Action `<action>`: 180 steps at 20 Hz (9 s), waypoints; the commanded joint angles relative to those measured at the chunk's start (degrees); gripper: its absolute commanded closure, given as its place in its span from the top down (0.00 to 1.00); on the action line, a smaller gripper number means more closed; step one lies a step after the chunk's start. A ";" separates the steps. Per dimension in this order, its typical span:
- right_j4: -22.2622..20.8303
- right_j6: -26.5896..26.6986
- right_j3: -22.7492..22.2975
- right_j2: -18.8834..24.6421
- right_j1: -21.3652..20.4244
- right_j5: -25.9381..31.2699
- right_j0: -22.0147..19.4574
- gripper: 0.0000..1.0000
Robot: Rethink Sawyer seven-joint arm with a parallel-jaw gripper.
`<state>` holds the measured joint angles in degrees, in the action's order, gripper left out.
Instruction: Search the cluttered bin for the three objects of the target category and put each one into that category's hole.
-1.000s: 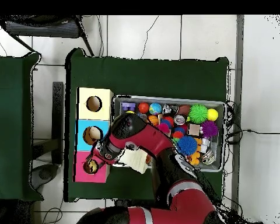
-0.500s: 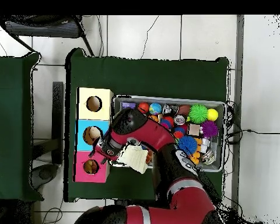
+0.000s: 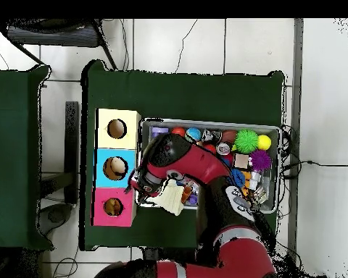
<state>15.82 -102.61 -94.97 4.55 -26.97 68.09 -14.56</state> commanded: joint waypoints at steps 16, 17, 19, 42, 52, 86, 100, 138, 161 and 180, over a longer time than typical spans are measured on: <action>-6.97 -4.92 -5.22 -6.50 -8.20 -11.89 -1.03 1.00; -7.33 -4.49 -6.31 -6.95 -9.28 -13.05 -1.03 1.00; -8.99 -3.73 -7.32 -8.05 -10.45 -15.29 -1.23 1.00; -22.76 -1.70 -12.45 -7.56 -6.33 -44.72 -9.96 1.00; -25.62 -2.29 -10.25 -8.31 -1.64 -46.19 -11.25 1.00; -25.81 -4.04 -6.80 -13.19 -6.17 -43.76 -6.81 1.00; -20.99 -4.82 -8.53 -7.77 -9.35 -38.90 -9.42 1.00; -25.02 -7.07 -1.86 -10.96 1.61 -67.87 -8.11 1.00; -29.67 -0.96 7.28 -9.83 5.22 -63.25 -10.29 1.00; -30.87 5.46 5.00 -8.78 -6.24 -28.63 -10.70 1.00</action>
<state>-11.09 -102.61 -91.56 -8.47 -31.46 36.72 -23.46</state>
